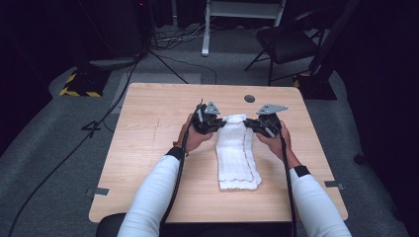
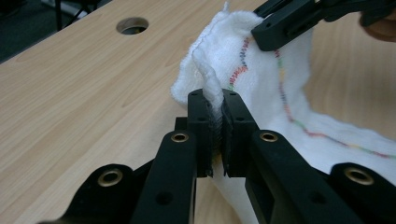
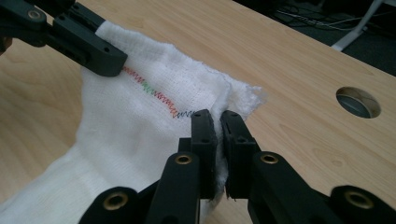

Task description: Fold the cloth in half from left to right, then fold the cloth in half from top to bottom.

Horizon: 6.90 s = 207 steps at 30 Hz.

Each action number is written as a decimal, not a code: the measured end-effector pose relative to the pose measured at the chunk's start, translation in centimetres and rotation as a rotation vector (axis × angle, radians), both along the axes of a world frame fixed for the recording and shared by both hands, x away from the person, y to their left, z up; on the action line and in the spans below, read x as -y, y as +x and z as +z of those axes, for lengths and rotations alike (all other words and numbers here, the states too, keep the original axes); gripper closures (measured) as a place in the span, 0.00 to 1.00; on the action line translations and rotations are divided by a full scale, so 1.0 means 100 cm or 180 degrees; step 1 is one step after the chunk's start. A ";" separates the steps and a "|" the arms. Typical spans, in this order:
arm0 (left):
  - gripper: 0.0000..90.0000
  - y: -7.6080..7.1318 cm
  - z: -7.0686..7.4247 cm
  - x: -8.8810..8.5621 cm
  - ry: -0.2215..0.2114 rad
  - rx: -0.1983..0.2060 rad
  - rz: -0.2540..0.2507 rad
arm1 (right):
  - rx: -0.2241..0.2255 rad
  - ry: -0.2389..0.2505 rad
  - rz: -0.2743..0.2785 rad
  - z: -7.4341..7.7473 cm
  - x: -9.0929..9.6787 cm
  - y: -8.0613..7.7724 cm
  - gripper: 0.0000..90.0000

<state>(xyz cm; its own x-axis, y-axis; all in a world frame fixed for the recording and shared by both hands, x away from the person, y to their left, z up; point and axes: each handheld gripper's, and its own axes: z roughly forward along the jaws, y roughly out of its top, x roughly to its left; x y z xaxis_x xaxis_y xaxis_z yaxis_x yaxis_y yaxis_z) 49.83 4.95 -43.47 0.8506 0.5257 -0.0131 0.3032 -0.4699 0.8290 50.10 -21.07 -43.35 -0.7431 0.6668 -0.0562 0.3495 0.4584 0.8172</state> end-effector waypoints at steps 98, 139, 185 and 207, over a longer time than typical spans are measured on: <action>0.88 -0.153 -0.046 0.008 0.0850 0.0075 -0.1072 | -0.0282 -0.0469 0.1022 -0.040 0.038 -0.164 0.92; 0.79 -0.156 -0.044 -0.011 0.0717 -0.0031 -0.0784 | -0.0294 -0.0264 0.0560 -0.040 0.079 -0.173 0.64; 0.26 -0.147 -0.028 -0.051 0.0958 0.0040 -0.0245 | -0.0054 -0.0565 0.0214 -0.025 0.081 -0.163 0.35; 0.21 -0.161 -0.036 -0.113 0.1153 0.0046 0.0163 | -0.0104 -0.0672 -0.0179 -0.032 0.121 -0.166 0.32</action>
